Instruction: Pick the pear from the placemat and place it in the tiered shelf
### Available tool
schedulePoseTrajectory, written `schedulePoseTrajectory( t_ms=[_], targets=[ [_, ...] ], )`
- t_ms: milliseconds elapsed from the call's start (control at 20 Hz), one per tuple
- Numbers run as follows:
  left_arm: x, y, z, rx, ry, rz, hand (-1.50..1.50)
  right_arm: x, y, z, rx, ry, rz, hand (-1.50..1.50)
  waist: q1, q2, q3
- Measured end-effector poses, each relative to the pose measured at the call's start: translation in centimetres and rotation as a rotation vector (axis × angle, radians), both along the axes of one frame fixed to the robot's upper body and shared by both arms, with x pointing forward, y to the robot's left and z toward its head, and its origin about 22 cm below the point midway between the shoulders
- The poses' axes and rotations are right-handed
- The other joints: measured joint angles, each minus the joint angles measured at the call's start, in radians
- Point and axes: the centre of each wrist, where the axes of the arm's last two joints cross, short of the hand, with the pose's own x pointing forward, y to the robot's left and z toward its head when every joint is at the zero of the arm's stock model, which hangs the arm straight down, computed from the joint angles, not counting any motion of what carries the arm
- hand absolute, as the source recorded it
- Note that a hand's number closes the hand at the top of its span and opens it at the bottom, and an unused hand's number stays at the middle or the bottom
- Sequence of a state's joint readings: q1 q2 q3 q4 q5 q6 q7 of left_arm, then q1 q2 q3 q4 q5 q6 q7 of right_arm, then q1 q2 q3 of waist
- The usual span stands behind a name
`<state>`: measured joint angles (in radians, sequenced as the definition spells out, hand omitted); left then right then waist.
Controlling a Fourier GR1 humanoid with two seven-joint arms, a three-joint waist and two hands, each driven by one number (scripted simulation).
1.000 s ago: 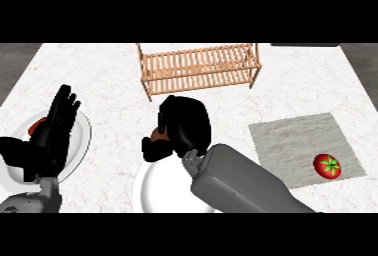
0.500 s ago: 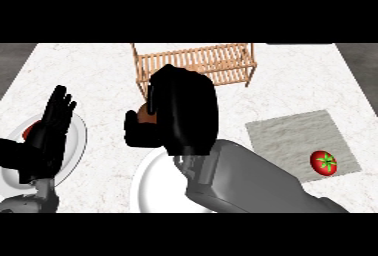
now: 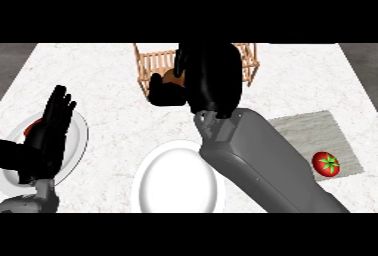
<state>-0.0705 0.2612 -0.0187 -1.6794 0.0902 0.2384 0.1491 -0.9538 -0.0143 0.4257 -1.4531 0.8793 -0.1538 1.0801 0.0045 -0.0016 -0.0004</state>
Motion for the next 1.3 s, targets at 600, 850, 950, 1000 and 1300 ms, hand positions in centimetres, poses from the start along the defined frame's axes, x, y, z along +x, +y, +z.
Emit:
schedulePoseTrajectory(
  t_ms=[600, 850, 950, 1000, 1300],
  targets=[
    [0.4, -1.1, -0.1, -0.002, -0.013, -0.016, 0.00, 6.6, -2.3, -4.2, 0.060, -0.018, -0.100, 1.50, 0.011, 0.006, 0.000],
    [0.4, -1.3, -0.2, -0.001, -0.010, -0.024, 0.00, 8.8, -2.3, -5.6, 0.078, -0.051, -0.109, 1.50, 0.017, 0.007, 0.000],
    [0.6, -1.5, -0.4, -0.001, -0.010, -0.023, 0.00, 9.6, -2.6, -6.0, 0.079, -0.055, -0.108, 1.50, 0.016, 0.007, 0.000],
    [0.6, -1.2, -0.4, -0.001, -0.006, -0.026, 0.00, 10.1, -2.7, -6.2, 0.073, -0.053, -0.107, 1.50, 0.017, 0.007, 0.000],
    [0.7, -1.2, 0.6, -0.002, -0.010, -0.034, 0.00, 12.1, -3.7, -6.3, 0.160, -0.053, -0.154, -1.50, 0.028, 0.011, 0.000]
  ],
)
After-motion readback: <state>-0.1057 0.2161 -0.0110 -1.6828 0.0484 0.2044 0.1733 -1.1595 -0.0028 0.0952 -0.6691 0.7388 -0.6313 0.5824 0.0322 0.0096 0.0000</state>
